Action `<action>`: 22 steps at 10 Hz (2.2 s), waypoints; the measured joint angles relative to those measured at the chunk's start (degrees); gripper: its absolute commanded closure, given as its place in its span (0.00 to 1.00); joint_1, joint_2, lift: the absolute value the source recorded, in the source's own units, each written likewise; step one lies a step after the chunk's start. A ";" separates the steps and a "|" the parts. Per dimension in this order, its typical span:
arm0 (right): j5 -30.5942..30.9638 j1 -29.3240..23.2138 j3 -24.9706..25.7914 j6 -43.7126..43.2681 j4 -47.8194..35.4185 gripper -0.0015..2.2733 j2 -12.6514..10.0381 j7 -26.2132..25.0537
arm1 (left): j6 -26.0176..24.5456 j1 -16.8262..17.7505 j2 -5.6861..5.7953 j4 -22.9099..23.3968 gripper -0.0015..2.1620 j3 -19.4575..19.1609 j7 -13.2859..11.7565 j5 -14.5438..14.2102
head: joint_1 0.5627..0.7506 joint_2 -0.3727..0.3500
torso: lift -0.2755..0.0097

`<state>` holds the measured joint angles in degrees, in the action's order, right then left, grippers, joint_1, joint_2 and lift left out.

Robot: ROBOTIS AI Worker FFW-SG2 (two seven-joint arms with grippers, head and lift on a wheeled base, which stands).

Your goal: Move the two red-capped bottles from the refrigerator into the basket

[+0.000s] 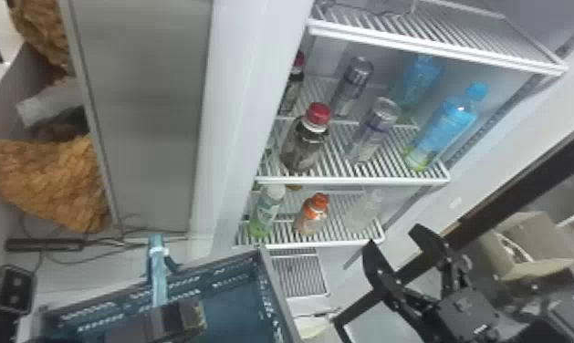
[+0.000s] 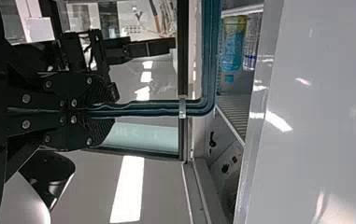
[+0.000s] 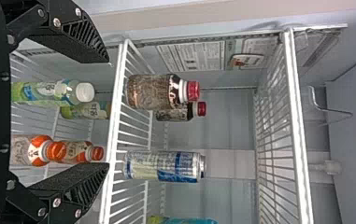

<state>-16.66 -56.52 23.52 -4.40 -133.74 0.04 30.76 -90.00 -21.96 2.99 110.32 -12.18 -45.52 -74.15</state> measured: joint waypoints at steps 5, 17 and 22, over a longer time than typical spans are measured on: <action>0.85 0.18 0.04 1.42 0.12 0.10 -0.04 0.09 | 0.00 0.02 -0.09 0.00 0.56 0.10 0.00 -0.01 | 0.70 0.03 | 0.97; 2.12 13.56 -4.84 3.42 6.87 0.10 2.11 -0.66 | 0.00 1.15 -0.33 -0.37 0.56 0.80 0.27 0.09 | 0.70 0.03 | 0.97; 3.33 21.42 -7.80 4.70 11.51 0.10 2.15 -2.28 | 0.00 2.06 -0.25 -0.83 0.56 1.21 0.34 0.11 | 0.70 0.03 | 0.97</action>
<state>-13.33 -35.09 15.72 0.30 -122.23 2.19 28.48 -90.00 -19.90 2.74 109.49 -10.97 -45.18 -74.04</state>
